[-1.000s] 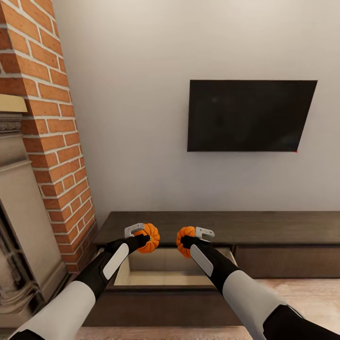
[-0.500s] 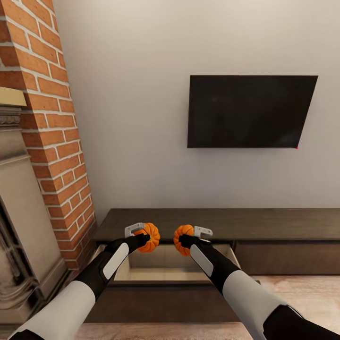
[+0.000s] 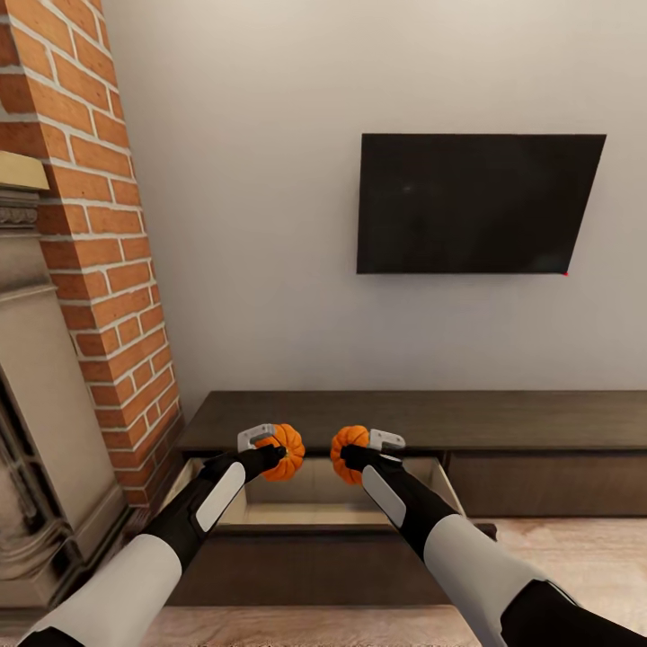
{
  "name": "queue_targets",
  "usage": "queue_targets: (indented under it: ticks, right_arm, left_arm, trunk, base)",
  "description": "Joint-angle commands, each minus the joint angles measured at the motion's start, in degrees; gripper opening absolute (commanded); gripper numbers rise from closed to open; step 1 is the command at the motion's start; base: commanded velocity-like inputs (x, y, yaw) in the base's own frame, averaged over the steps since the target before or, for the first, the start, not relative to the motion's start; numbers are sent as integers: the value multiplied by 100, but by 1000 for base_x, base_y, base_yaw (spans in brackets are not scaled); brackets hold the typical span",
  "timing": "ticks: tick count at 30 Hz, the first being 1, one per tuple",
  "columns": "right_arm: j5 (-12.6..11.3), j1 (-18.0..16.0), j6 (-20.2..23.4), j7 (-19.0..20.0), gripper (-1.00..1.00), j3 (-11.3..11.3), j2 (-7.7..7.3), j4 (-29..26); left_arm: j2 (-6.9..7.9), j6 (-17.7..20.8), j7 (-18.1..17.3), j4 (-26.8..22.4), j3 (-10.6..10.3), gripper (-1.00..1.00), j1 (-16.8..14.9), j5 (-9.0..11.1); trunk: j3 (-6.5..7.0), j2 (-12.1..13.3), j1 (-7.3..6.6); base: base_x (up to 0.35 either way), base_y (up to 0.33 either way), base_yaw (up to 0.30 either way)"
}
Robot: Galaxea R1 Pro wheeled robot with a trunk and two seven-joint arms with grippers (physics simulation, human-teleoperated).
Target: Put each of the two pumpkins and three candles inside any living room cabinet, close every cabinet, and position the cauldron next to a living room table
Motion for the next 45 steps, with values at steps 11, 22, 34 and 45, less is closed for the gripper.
queue_targets:
  ticks: [11,22,34,45]
  right_arm:
    - [-26,-7,16,-45,-100,42,-4,-12]
    - [-32,-7,25,-46,-100,115,-4,-12]
    - [-32,-7,25,-46,-100,129,-4,-12]
    - [-32,-7,25,-47,-100,130,-4,-12]
  left_arm:
    - [1,7,49,-11,-19,-100,-5,57]
    - [6,7,48,-11,-19,-100,-5,63]
    - [9,-2,47,-37,-17,-100,-5,68]
    - [9,2,41,-38,-17,-100,-5,70]
  trunk:
    - [-204,-446,241]
    - [-401,-887,483]
    - [-455,-1007,549]
    - [-455,-1007,549]
  base:
    - [0,0,0]
    - [0,0,0]
    - [28,0,0]
    - [208,0,0]
